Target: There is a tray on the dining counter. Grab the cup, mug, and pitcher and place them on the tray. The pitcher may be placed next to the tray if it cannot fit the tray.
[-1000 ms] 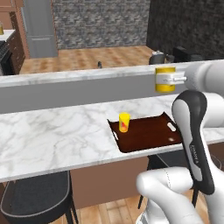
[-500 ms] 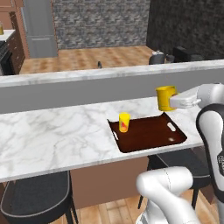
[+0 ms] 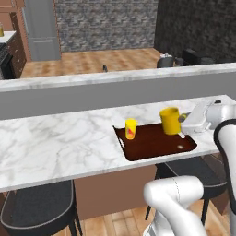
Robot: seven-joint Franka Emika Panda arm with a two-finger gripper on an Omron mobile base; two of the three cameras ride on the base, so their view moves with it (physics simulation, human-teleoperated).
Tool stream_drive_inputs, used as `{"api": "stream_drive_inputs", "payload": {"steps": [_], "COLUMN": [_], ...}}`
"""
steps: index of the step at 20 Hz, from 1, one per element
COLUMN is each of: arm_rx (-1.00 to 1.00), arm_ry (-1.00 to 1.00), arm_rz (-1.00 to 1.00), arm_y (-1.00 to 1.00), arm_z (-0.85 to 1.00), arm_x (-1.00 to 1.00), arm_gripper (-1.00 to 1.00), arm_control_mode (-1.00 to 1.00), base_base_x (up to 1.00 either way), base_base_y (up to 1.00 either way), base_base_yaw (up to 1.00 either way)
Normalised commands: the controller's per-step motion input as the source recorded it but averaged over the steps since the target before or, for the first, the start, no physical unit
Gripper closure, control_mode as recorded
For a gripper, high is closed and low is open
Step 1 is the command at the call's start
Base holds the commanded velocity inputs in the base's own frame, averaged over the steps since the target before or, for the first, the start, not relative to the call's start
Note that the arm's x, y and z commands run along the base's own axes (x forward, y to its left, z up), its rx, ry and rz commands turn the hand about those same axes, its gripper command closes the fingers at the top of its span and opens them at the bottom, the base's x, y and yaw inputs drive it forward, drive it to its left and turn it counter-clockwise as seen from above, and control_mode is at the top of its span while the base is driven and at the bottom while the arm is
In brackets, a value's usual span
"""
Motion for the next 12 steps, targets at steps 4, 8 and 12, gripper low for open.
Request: {"api": "stream_drive_inputs", "payload": {"steps": [4, 8, 12], "arm_rx": [-0.01, 0.01, 0.01], "arm_ry": [0.0, 0.03, 0.03], "arm_rz": [0.15, 0.14, 0.13], "arm_y": [0.0, 0.0, 0.0], "arm_z": [-0.5, -0.2, -0.18], "arm_x": [0.14, 0.28, 0.33], "arm_gripper": [1.0, 1.0, 1.0], "arm_control_mode": [-1.0, -1.0, -1.0], "base_base_x": [0.0, 0.0, 0.0], "base_base_y": [0.0, 0.0, 0.0], "base_base_yaw": [0.0, 0.0, 0.0]}}
